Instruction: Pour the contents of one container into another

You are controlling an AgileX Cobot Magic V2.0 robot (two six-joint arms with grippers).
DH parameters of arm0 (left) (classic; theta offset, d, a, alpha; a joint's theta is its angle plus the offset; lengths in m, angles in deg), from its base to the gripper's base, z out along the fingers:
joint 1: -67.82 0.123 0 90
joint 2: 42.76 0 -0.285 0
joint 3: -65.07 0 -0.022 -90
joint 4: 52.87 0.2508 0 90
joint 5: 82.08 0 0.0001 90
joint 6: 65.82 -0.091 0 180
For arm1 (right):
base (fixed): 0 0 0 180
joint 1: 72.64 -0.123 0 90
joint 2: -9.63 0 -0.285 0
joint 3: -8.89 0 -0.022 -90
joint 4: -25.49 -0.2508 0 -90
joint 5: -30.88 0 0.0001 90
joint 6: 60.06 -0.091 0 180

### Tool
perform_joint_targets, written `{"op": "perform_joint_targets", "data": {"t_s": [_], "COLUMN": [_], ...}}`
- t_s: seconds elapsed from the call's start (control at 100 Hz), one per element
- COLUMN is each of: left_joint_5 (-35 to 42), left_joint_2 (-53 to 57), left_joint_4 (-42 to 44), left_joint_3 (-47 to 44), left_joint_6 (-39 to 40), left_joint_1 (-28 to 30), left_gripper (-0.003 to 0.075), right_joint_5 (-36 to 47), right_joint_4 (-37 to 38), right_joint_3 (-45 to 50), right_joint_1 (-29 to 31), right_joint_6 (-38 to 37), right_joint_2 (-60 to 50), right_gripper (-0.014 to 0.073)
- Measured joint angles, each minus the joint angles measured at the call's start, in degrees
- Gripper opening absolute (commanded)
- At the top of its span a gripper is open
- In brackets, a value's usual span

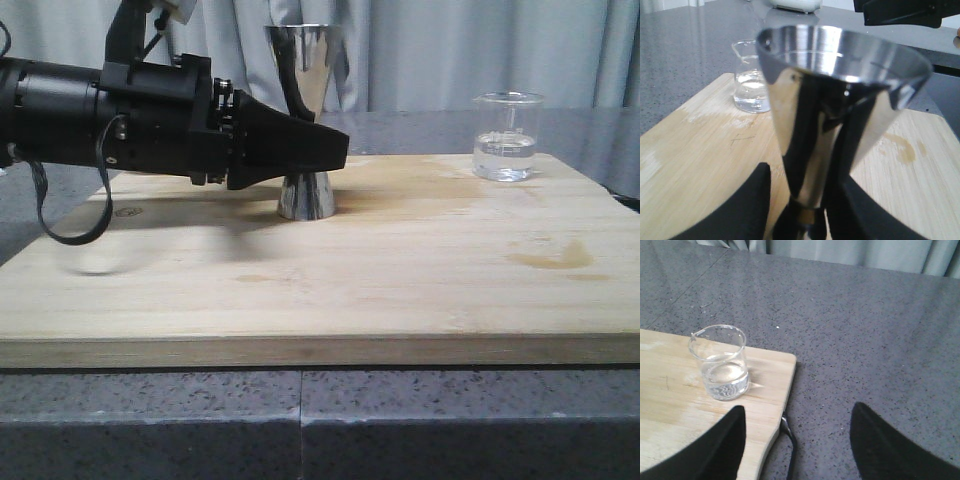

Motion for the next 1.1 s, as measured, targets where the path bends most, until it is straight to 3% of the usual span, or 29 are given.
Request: {"op": "perform_joint_targets", "data": {"t_s": [0.43,0.62,1.1], "left_joint_5": [0.28,0.49,0.63], "left_joint_2": [0.00,0.00,0.00], "left_joint_4": [0.00,0.00,0.00], "left_joint_3": [0.14,0.14,0.14], "left_joint_6": [0.00,0.00,0.00], "left_joint_1": [0.00,0.00,0.00], "left_gripper": [0.0079,-0.0020,-0.0019], "right_joint_5": [0.00,0.00,3.63], "right_joint_4": [0.00,0.00,0.00], "right_joint_3": [0.00,0.00,2.10], "right_joint_1": [0.00,0.00,0.00], "right_joint_6": [0.00,0.00,0.00], "right_joint_2": [0.00,0.00,0.00], "right_gripper": [0.0386,0.0386,0.0386]}}
